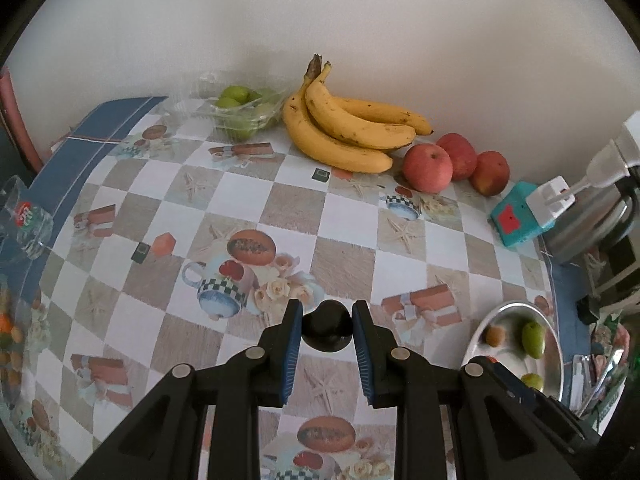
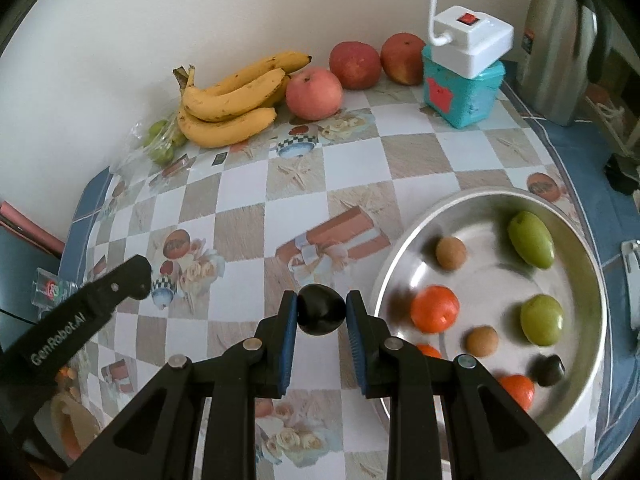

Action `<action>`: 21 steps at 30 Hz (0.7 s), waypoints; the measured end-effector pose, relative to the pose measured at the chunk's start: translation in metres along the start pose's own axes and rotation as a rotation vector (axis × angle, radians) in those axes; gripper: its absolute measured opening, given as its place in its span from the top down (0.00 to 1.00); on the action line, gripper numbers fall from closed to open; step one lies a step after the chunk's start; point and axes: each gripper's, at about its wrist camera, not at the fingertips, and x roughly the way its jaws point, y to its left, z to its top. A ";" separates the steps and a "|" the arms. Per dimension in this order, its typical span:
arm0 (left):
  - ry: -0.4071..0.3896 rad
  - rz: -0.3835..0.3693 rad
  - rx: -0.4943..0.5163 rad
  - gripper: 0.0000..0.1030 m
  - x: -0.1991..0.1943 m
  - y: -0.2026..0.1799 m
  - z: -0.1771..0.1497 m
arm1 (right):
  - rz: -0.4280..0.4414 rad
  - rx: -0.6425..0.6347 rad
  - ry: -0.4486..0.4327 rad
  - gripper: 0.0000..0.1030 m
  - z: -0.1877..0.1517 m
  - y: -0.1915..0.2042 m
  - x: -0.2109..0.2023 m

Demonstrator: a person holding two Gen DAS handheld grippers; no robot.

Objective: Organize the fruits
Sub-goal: 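Carry the dark fruit with the left gripper while the right gripper carries its dark fruit over the plate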

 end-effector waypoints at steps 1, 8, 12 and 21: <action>0.004 0.000 0.002 0.73 -0.002 -0.001 -0.004 | -0.002 0.002 -0.002 0.75 -0.003 -0.001 -0.002; 0.026 -0.021 -0.001 0.74 -0.009 -0.005 -0.022 | -0.006 0.022 -0.014 0.75 -0.019 -0.010 -0.017; 0.031 -0.038 0.003 0.74 -0.014 -0.010 -0.031 | -0.009 0.028 -0.017 0.75 -0.029 -0.015 -0.025; 0.036 -0.052 0.042 0.73 -0.023 -0.028 -0.047 | -0.001 0.061 -0.018 0.75 -0.047 -0.028 -0.035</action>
